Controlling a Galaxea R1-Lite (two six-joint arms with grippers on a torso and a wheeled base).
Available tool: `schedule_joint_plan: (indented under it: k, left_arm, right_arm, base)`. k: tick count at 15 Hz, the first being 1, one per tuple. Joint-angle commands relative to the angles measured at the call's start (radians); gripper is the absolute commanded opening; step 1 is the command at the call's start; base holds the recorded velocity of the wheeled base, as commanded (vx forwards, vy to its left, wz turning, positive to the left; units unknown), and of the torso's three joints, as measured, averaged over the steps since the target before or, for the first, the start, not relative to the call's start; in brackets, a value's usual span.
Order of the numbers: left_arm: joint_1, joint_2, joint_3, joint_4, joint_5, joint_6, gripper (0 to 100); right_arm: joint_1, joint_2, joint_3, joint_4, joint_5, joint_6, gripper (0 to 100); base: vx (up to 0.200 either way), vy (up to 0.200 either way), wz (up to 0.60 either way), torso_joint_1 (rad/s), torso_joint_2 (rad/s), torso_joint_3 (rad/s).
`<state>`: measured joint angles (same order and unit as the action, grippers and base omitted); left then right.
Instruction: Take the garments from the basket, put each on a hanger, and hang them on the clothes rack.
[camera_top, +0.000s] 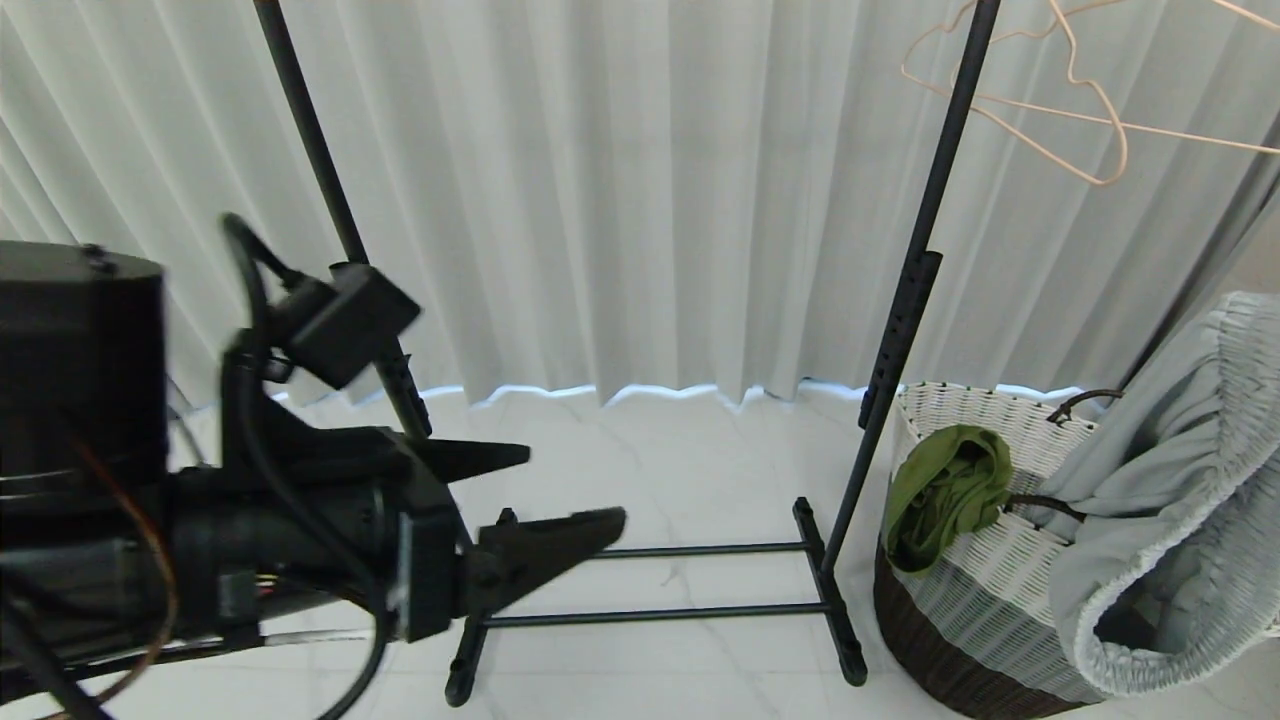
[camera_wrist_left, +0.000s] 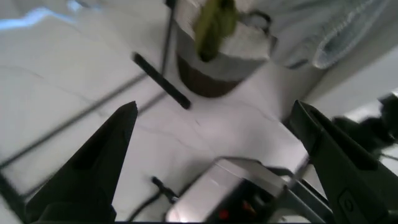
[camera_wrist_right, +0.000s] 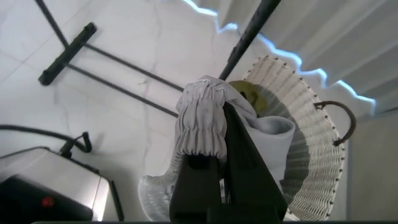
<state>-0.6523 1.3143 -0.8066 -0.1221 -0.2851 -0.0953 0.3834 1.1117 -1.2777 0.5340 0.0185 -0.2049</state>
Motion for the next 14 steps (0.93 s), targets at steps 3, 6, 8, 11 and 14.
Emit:
schedule_joint_plan:
  k: [3, 6, 8, 11, 14]
  left_arm:
    - [-0.262, 0.358, -0.166, -0.042, 0.139, -0.175, 100]
    - [-0.403, 0.539, -0.279, -0.134, 0.207, -0.29, 100]
    - [-0.474, 0.657, -0.398, -0.159, 0.213, -0.322, 100]
    - [-0.513, 0.829, -0.572, -0.16, 0.299, -0.362, 100]
    - [-0.521, 0.956, -0.72, -0.16, 0.327, -0.414, 100]
  right_arm:
    - [0.046, -0.024, 0.069, -0.002, 0.0, 0.002, 0]
    - [0.072, -0.036, 0.072, -0.003, 0.0, 0.041, 0]
    - [0.094, -0.038, 0.07, -0.02, 0.0, 0.047, 0]
    - [0.112, -0.038, 0.067, -0.048, -0.002, 0.064, 0]
    - [0.112, -0.047, 0.067, -0.049, -0.002, 0.075, 0]
  base:
    - [0.0, 0.0, 0.0, 0.0, 0.0, 0.0]
    - [0.0, 0.0, 0.0, 0.0, 0.0, 0.0]
    - [0.0, 0.0, 0.0, 0.0, 0.0, 0.0]
    - [0.0, 0.0, 0.0, 0.0, 0.0, 0.0]
    - [0.0, 0.0, 0.0, 0.0, 0.0, 0.0]
